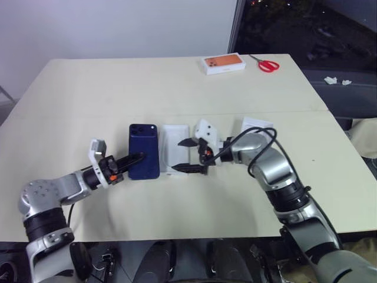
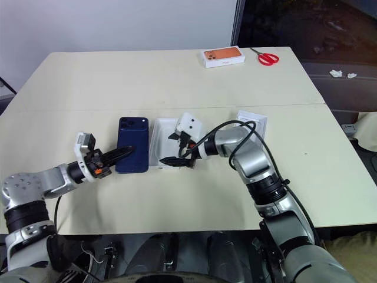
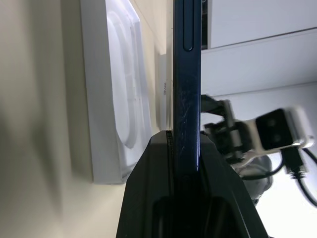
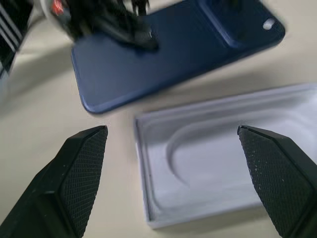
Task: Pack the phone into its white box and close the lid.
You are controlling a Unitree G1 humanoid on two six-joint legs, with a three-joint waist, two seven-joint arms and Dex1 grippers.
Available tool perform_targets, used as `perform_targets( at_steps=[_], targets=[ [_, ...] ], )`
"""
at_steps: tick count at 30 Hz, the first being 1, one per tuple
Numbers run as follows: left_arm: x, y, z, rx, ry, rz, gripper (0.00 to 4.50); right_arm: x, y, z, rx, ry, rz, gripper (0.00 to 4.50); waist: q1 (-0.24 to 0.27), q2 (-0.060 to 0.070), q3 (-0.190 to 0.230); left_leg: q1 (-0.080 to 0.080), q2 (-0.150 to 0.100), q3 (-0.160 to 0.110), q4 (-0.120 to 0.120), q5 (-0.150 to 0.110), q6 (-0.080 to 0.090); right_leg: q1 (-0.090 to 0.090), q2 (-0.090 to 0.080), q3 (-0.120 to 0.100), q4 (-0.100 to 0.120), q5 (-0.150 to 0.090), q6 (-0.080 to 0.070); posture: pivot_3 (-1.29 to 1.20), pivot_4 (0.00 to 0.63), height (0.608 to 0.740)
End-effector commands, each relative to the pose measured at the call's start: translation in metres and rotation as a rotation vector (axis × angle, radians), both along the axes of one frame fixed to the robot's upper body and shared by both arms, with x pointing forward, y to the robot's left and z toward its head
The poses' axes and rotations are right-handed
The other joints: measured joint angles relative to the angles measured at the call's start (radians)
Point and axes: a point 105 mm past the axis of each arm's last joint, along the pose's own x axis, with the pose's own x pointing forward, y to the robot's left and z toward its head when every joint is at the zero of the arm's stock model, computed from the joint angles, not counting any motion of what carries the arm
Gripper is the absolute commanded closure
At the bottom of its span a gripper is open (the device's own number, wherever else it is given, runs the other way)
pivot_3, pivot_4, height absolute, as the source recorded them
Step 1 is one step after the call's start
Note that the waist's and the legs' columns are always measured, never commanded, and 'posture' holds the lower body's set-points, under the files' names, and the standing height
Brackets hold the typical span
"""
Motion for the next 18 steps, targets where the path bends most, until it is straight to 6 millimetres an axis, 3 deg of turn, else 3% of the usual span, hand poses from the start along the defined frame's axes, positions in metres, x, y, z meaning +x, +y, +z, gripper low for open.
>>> perform_targets(
  at_steps=[1, 7, 12, 18],
  targets=[
    [0.011, -0.006, 0.023, -0.013, -0.101, 0.021, 4.06, 0.005, -0.018, 0.01, 0.02, -0.03, -0.033, 0.11, -0.002, -0.001, 0.0, 0.0, 0.0, 0.0, 0.0, 0.0, 0.0, 0.0, 0.0, 0.0, 0.0, 0.0, 0.0, 0.0, 0.15, 0.74],
    [0.021, -0.024, 0.025, -0.021, -0.107, 0.032, 4.06, 0.015, -0.048, 0.002, -0.019, -0.031, -0.122, 0.11, -0.006, -0.001, 0.001, 0.0, 0.0, 0.0, 0.0, 0.0, -0.001, 0.0, 0.0, 0.0, -0.001, 0.0, 0.0, 0.0, 0.15, 0.74],
    [0.019, -0.037, 0.026, -0.006, -0.117, 0.002, 4.06, 0.016, -0.052, 0.0, -0.027, -0.038, -0.143, 0.11, -0.006, -0.002, 0.001, 0.0, 0.0, 0.001, -0.001, 0.001, -0.002, 0.0, 0.001, 0.0, 0.0, 0.0, 0.0, 0.0, 0.15, 0.74],
    [0.021, -0.038, 0.02, 0.014, -0.091, 0.01, 4.06, 0.019, -0.052, -0.003, -0.037, -0.048, -0.153, 0.11, -0.002, -0.002, 0.001, 0.0, 0.0, 0.001, 0.0, 0.001, -0.002, 0.0, 0.001, 0.0, 0.0, 0.0, 0.0, 0.0, 0.15, 0.74]
  ],
)
